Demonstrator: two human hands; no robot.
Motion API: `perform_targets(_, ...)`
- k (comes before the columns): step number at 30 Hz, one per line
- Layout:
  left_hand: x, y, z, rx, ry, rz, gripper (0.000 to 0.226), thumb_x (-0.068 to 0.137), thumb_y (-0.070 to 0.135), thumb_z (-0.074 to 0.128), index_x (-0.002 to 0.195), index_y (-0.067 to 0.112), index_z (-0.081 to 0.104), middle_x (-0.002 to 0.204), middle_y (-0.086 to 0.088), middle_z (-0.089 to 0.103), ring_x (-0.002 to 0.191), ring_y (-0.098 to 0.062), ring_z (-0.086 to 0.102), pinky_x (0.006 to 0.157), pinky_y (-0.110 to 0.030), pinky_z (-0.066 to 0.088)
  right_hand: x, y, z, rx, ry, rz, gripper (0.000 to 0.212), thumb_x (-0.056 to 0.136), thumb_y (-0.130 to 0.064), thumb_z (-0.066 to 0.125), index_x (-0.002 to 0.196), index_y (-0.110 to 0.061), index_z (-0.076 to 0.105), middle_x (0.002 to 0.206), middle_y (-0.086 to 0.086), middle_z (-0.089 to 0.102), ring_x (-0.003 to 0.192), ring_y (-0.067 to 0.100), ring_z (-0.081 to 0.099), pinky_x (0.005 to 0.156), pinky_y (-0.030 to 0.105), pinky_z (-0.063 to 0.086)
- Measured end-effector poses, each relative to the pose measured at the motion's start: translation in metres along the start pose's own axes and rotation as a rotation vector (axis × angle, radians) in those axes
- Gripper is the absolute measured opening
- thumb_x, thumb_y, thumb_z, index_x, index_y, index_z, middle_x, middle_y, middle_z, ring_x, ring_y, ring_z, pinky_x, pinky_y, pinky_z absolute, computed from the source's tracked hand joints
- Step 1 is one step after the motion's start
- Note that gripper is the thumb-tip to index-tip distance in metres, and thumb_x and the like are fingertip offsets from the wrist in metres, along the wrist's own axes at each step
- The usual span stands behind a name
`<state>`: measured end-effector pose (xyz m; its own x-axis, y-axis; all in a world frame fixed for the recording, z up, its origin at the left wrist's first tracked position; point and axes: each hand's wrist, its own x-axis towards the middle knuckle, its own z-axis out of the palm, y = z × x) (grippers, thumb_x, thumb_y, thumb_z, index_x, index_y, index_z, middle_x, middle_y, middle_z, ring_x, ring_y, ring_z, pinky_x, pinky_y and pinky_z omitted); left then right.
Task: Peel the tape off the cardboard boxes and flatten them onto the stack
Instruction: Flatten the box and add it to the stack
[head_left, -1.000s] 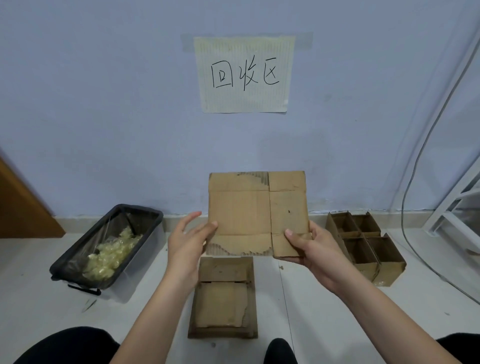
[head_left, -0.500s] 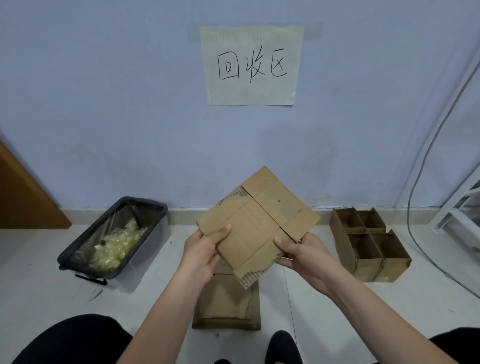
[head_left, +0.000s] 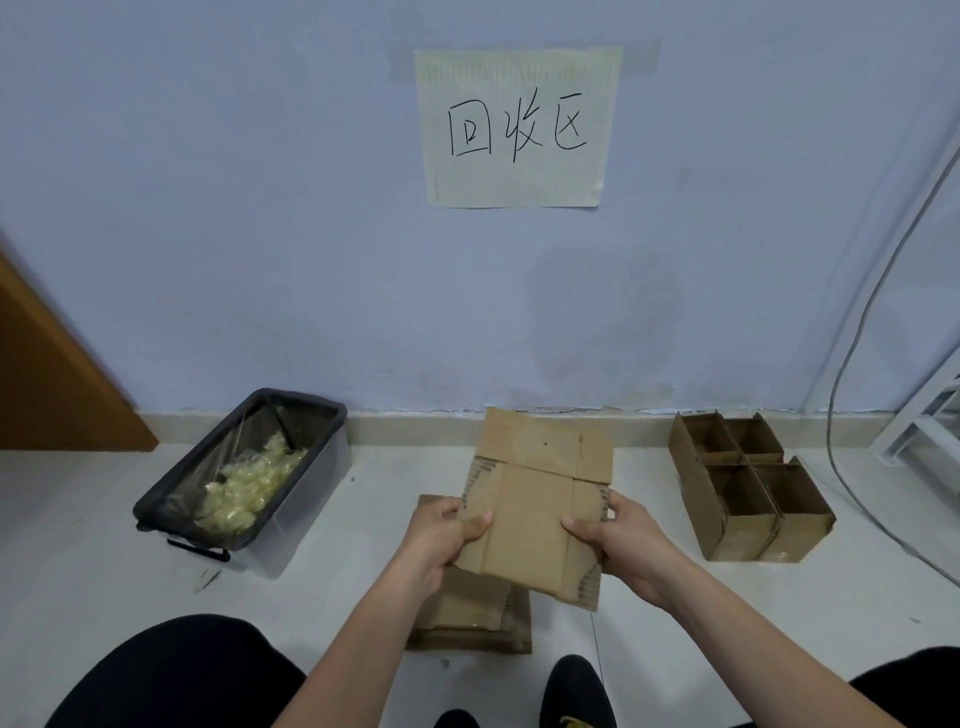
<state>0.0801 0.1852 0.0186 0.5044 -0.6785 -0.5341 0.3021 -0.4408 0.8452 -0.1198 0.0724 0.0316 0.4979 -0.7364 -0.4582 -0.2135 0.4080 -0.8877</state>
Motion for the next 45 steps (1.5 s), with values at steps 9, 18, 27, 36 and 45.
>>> perform_targets(9,0.043,-0.045,-0.013,0.244,0.055,-0.227,0.013,0.096,0.003,0.061,0.104,0.011,0.068,0.095,-0.010,0.073,0.073,-0.020,0.066,0.062,-0.031,0.057,0.041,0.016,-0.009,-0.137,0.105,0.041,0.028,0.093,-0.002,0.065,0.117,-0.015,0.059,0.105,0.003,0.071,0.093,0.020,0.068,0.067,0.031,0.054)
perform_targets(18,0.104,-0.105,-0.042,0.465,0.277,-0.204,0.041,0.100,0.000,0.043,0.135,0.012,0.060,0.142,-0.013,0.057,0.124,-0.032,0.056,0.097,-0.035,0.049,0.133,0.101,0.043,-0.131,0.134,0.186,0.029,0.093,-0.012,0.068,0.121,-0.010,0.061,0.108,0.006,0.068,0.095,0.023,0.066,0.070,0.034,0.058)
perform_targets(27,0.168,-0.146,-0.050,0.531,0.234,-0.226,0.043,0.109,0.021,0.035,0.150,0.011,0.042,0.151,-0.012,0.048,0.136,-0.032,0.047,0.106,-0.037,0.041,0.194,0.184,0.092,-0.161,0.134,0.319,0.056,0.087,-0.023,0.076,0.137,-0.012,0.055,0.128,0.008,0.064,0.115,0.030,0.060,0.098,0.049,0.054)
perform_targets(36,0.185,-0.167,-0.055,0.532,0.238,-0.250,0.042,0.107,0.015,0.041,0.147,0.004,0.047,0.149,-0.016,0.051,0.135,-0.033,0.049,0.106,-0.036,0.042,0.207,0.205,0.094,-0.395,0.234,0.314,0.042,0.088,-0.028,0.074,0.122,-0.009,0.061,0.117,0.010,0.067,0.107,0.032,0.062,0.092,0.044,0.055)
perform_targets(45,0.188,-0.171,-0.057,0.456,0.225,-0.292,0.042,0.102,0.007,0.042,0.144,0.003,0.048,0.143,-0.017,0.054,0.129,-0.034,0.052,0.096,-0.034,0.046,0.212,0.206,0.096,-0.582,0.260,0.335,0.055,0.085,-0.041,0.074,0.128,-0.011,0.057,0.127,0.013,0.059,0.114,0.032,0.058,0.097,0.045,0.052)
